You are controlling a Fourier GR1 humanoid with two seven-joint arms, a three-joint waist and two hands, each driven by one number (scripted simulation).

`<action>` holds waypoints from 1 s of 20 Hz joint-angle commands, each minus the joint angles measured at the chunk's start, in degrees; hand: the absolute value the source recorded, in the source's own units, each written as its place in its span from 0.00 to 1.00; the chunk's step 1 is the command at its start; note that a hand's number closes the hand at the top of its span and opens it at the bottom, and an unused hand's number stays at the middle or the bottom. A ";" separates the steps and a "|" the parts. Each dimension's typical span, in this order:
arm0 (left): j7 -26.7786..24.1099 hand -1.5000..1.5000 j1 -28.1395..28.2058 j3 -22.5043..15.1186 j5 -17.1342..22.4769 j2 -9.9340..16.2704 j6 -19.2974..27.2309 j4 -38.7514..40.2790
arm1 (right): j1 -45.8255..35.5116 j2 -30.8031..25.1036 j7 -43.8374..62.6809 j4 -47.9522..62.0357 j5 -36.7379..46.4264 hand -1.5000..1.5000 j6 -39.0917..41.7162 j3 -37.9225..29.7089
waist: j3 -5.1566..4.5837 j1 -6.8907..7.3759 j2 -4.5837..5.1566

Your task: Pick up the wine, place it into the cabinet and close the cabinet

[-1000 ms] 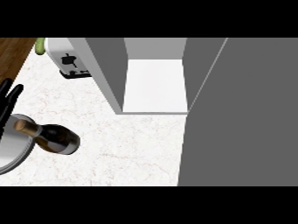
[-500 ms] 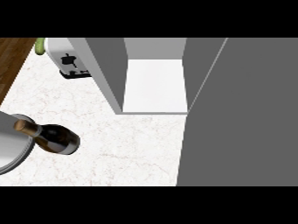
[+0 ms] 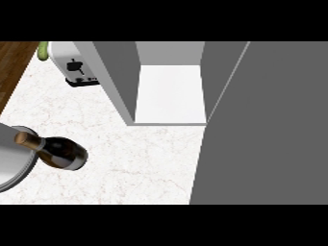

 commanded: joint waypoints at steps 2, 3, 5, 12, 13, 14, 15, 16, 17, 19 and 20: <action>1.77 0.00 2.33 0.62 0.30 -0.90 0.19 -2.50 | -2.27 0.29 10.60 -10.52 9.76 0.00 -5.19 5.79 | -0.10 0.00 -0.13; 4.51 0.00 -2.43 0.33 0.06 0.94 4.93 -1.54 | -0.81 -1.26 7.47 -9.42 6.67 0.00 -3.33 3.92 | 0.00 -0.38 -0.01; 1.96 0.00 -0.70 2.21 0.93 0.96 -1.35 3.41 | -1.29 -1.51 6.76 -8.15 7.96 0.00 -4.08 4.89 | -0.04 -0.30 0.01; 0.08 0.00 0.22 1.18 -4.22 -1.03 -2.69 5.53 | -1.67 -2.02 8.82 -9.11 11.98 0.00 -8.62 10.15 | -0.07 -0.54 -0.11; 1.76 0.00 -0.33 0.86 -2.96 -0.79 -1.35 3.50 | -2.23 -3.72 8.64 -9.38 8.82 0.00 -7.59 6.08 | -0.02 -0.38 -0.06; 2.10 0.00 -2.43 -0.21 -4.11 -0.91 0.33 4.83 | -4.63 -3.18 11.23 -10.77 9.85 0.00 -8.61 7.79 | -0.05 -0.62 -0.06; -0.87 0.00 -0.36 1.55 -3.77 -1.66 -3.53 6.59 | -2.78 -4.05 7.12 -7.90 9.77 0.00 -8.01 7.27 | -0.04 -0.41 -0.04; -0.22 0.00 -1.91 0.65 -5.04 -1.05 -2.65 7.06 | -5.21 -4.21 11.42 -9.78 9.04 0.00 -9.23 4.84 | -0.06 -0.55 0.01; -2.49 0.00 -0.87 0.04 -7.07 -2.47 -4.52 9.96 | -2.56 -3.56 9.18 -9.35 12.31 0.00 -10.40 10.49 | -0.08 -0.89 -0.08; -0.83 0.00 0.42 1.96 -4.51 -1.49 -4.42 8.50 | -4.79 -5.81 12.60 -12.82 9.42 0.00 -9.77 7.64 | -0.07 -0.47 -0.17; -4.25 0.00 1.46 -0.43 -7.90 -3.83 -7.48 10.58 | -4.83 -5.32 10.70 -9.71 9.81 0.00 -10.42 7.52 | -0.06 -0.49 -0.03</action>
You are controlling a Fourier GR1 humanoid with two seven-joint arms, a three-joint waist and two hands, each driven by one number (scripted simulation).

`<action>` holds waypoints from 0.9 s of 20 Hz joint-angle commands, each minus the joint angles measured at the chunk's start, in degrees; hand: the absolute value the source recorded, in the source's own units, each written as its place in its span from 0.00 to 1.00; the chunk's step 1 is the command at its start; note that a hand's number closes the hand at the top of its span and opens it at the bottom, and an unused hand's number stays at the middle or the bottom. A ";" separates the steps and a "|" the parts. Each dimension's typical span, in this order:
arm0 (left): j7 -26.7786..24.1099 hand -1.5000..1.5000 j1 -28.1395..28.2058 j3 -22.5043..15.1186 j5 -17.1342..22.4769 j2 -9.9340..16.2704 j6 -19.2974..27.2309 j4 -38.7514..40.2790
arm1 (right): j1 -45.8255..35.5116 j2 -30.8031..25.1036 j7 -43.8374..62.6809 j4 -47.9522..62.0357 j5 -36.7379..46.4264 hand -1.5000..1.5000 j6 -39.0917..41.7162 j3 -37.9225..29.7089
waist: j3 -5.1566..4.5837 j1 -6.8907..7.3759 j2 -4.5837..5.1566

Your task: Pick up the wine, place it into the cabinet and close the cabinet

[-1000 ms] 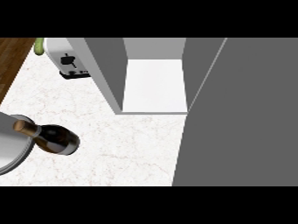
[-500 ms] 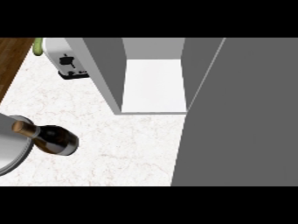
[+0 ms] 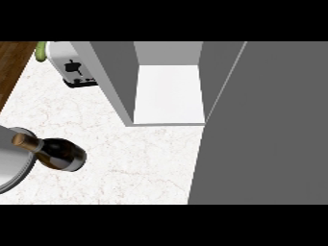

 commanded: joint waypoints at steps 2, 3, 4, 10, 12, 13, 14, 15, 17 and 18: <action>-3.68 0.00 -0.11 -4.10 -7.16 -3.72 -1.39 4.43 | 1.33 -2.17 3.91 -9.95 7.65 0.00 -1.52 2.68 | 0.00 -0.47 0.03; -3.23 0.00 -4.04 -2.77 -6.20 -1.69 -0.80 7.60 | -0.19 -2.18 3.99 -8.08 9.03 0.00 -2.10 2.70 | 0.00 -0.56 0.09; -4.76 0.00 0.92 -1.59 -5.40 -1.83 -4.58 5.27 | -2.97 -3.09 8.06 -10.28 7.10 0.00 -2.20 -0.72 | -0.04 0.14 0.01; -11.71 0.00 -0.76 -0.93 -11.03 -3.16 -7.33 14.63 | -3.17 -2.80 7.08 -8.92 10.91 0.00 -5.76 5.08 | -0.05 -0.28 -0.01; -15.60 0.00 3.07 -1.88 -13.42 -5.53 -9.87 15.67 | -4.62 -3.21 7.91 -8.76 9.95 0.00 -6.34 4.34 | -0.05 0.05 -0.03; -15.98 0.00 2.40 -1.43 -13.55 -5.21 -9.95 17.64 | -3.92 -4.57 7.08 -9.87 8.74 0.00 -5.72 3.31 | -0.03 -0.15 -0.01; -16.40 0.00 1.76 -1.39 -14.91 -5.44 -8.81 17.78 | -1.58 -5.82 9.71 -13.19 10.08 0.00 -6.52 5.73 | -0.05 -0.68 -0.18; -17.94 0.00 1.82 -2.90 -17.13 -6.59 -9.29 18.79 | -3.95 -4.60 7.53 -8.79 10.95 0.00 -7.18 5.70 | -0.03 -0.25 -0.03; -18.24 0.00 2.83 -1.29 -16.20 -6.19 -9.19 19.43 | -2.86 -5.43 7.86 -11.41 12.25 0.00 -8.56 7.48 | -0.06 -0.57 -0.28; -19.36 0.00 0.30 -1.13 -16.79 -5.50 -9.66 22.27 | -4.12 -7.59 10.16 -12.99 7.15 0.00 -6.47 3.18 | -0.01 -0.35 0.00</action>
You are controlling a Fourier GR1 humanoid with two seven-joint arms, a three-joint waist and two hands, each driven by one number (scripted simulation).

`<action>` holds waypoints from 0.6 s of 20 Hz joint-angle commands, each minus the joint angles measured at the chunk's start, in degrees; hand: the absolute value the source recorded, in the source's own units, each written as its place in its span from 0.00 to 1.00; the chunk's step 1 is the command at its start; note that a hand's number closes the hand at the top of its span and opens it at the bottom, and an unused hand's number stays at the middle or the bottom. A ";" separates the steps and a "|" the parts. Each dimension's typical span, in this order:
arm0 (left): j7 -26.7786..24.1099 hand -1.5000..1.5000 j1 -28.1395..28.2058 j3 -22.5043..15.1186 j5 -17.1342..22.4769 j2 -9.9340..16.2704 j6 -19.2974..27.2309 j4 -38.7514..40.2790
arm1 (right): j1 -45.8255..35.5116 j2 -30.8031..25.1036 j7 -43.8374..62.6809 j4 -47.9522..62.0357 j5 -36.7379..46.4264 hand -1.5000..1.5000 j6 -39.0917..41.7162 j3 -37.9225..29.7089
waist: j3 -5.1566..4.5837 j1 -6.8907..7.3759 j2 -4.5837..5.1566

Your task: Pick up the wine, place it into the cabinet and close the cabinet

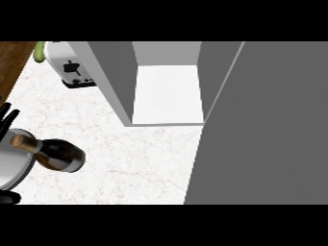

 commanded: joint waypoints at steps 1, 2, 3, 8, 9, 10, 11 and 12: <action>-2.87 0.00 -2.12 0.80 -2.48 0.80 -0.83 4.62 | -0.49 -2.23 6.81 -11.03 6.59 0.00 -0.76 -1.02 | 0.02 0.11 0.09; -9.70 0.00 0.43 2.04 -4.79 0.16 -4.20 9.47 | -2.18 -2.58 6.74 -10.05 6.36 0.00 -0.32 -0.35 | -0.08 0.02 0.10; -8.98 0.00 -1.24 0.45 -7.11 -0.64 -2.24 10.86 | -1.29 -1.06 5.38 -8.60 9.55 0.00 -2.38 3.18 | -0.04 -0.23 0.06; -13.55 0.00 -0.43 1.44 -8.78 0.50 -4.87 15.02 | -1.49 -4.35 7.09 -10.28 7.76 0.00 -2.57 0.44 | 0.02 0.13 0.07; -14.58 0.00 0.12 1.14 -9.19 -0.12 -5.26 15.88 | 3.62 -5.41 2.10 -10.78 5.45 0.00 -2.09 1.05 | 0.10 0.13 0.11; -16.68 0.00 0.24 3.57 -9.14 1.94 -6.25 18.80 | -0.92 -5.15 6.91 -11.75 8.33 0.00 -3.37 1.06 | -0.04 -0.21 -0.04; -19.02 0.00 -0.18 2.40 -11.20 1.13 -6.77 21.80 | -1.62 -4.67 6.09 -10.73 8.48 0.00 -3.64 2.39 | -0.05 -0.27 0.03; -19.60 0.00 -0.47 2.25 -11.73 1.13 -6.57 21.57 | 0.79 -5.10 5.19 -10.85 8.88 0.00 -4.10 3.46 | 0.02 -0.05 0.04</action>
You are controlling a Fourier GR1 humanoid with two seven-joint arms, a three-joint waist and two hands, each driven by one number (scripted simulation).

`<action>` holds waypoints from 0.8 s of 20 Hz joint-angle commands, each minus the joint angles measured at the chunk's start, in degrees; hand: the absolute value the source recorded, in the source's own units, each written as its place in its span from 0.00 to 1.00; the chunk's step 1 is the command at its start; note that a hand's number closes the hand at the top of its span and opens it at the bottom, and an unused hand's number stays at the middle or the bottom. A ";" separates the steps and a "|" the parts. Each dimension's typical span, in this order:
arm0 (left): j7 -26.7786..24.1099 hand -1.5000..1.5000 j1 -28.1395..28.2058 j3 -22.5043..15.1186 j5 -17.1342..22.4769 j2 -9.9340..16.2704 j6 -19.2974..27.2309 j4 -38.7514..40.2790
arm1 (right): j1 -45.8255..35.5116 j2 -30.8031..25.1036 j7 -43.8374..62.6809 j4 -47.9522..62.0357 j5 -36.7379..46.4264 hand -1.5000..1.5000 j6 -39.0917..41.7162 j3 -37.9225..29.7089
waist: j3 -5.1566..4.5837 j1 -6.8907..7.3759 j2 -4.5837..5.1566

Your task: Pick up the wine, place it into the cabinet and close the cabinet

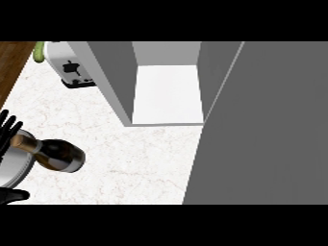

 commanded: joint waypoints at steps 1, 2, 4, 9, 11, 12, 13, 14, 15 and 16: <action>-6.35 0.00 0.35 -2.07 -5.58 -1.17 -1.39 6.07 | 1.58 -1.73 4.33 -10.43 7.39 0.00 -0.92 1.65 | -0.01 -0.11 0.02; -5.68 0.00 0.50 -0.11 -2.65 0.58 -3.04 6.40 | 2.40 -3.06 3.69 -10.97 6.86 0.00 -0.39 0.52 | 0.04 0.17 0.02; -5.58 0.00 -1.13 0.49 -3.02 1.84 -3.07 9.58 | 0.27 -2.22 4.19 -9.69 6.25 0.00 -1.03 0.50 | 0.05 0.41 0.09; -14.08 0.00 -2.96 -0.93 -9.10 0.62 -1.61 17.39 | 0.13 -2.95 4.28 -10.35 6.84 0.00 -2.76 2.11 | -0.01 0.01 0.08; -15.73 0.00 -4.19 -0.60 -9.69 1.15 -1.81 21.44 | 1.71 -4.77 2.32 -10.65 5.23 0.00 -2.18 1.78 | -0.01 -0.42 0.14; -12.80 0.00 -2.59 -0.67 -8.61 0.78 -0.79 15.87 | 2.08 -5.14 3.94 -11.82 6.73 0.00 -2.54 2.90 | 0.05 0.12 -0.02; -14.76 0.00 -4.59 -0.61 -9.73 1.33 -0.93 20.20 | -0.89 -2.80 3.54 -8.77 7.99 0.00 -4.14 3.67 | -0.02 -0.05 0.06; -14.85 0.00 -4.60 -1.75 -11.37 -0.74 1.46 20.53 | 1.51 -4.59 2.74 -10.07 8.54 0.00 -3.95 5.24 | -0.02 -0.62 -0.04; -17.15 0.00 -7.05 -0.58 -10.76 1.60 -0.96 25.53 | -0.17 -5.36 4.27 -11.02 4.14 0.00 -3.09 0.57 | -0.03 -0.49 0.21; -21.04 0.00 -5.13 -1.34 -13.16 0.72 -0.11 26.38 | -0.01 -5.79 3.80 -10.46 5.33 0.00 -2.69 2.39 | -0.03 -0.25 0.15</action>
